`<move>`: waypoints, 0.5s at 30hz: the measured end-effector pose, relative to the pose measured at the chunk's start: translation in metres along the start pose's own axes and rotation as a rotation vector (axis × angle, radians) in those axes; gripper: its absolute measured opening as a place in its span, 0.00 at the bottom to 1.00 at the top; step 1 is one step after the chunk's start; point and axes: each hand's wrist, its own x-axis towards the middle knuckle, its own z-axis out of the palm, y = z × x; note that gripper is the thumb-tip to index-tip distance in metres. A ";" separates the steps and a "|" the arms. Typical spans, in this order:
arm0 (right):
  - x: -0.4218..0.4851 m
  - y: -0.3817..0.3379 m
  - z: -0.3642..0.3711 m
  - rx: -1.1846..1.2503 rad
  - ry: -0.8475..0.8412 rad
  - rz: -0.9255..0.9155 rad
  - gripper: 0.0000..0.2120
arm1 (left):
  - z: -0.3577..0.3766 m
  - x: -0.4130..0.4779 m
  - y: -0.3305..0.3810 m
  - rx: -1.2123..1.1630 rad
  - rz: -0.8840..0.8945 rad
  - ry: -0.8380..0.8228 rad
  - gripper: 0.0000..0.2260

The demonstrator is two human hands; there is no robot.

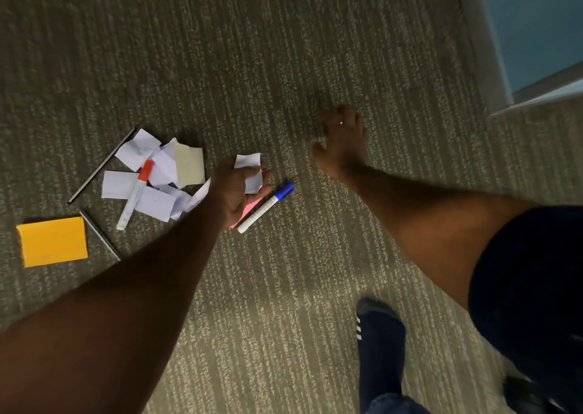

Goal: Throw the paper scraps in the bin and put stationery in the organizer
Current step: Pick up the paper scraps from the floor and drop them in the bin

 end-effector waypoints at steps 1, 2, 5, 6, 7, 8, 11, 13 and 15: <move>0.003 0.002 0.004 -0.018 -0.051 0.016 0.36 | 0.002 0.001 -0.001 0.004 -0.002 -0.005 0.09; 0.005 0.003 0.008 -0.011 -0.100 0.026 0.38 | 0.004 0.002 -0.002 0.009 -0.004 -0.006 0.08; 0.002 0.003 0.019 0.060 -0.179 0.026 0.38 | 0.004 0.002 -0.007 0.006 -0.008 -0.006 0.08; -0.001 0.003 0.020 0.061 -0.174 0.024 0.37 | 0.002 0.002 -0.008 0.000 -0.012 -0.003 0.08; -0.004 0.003 0.020 0.060 -0.150 0.015 0.36 | -0.001 0.003 -0.010 -0.003 -0.017 0.003 0.08; -0.007 0.004 0.019 0.057 -0.117 -0.003 0.34 | -0.003 0.003 -0.011 -0.003 -0.021 0.012 0.08; -0.016 0.005 0.020 0.051 -0.030 -0.106 0.24 | -0.010 0.004 -0.012 0.002 -0.021 0.048 0.11; -0.020 0.005 0.023 0.073 0.005 -0.121 0.19 | -0.015 0.003 -0.011 0.029 -0.021 0.057 0.12; -0.027 -0.004 0.023 0.200 0.040 -0.103 0.14 | -0.019 0.000 -0.009 0.068 -0.015 0.052 0.12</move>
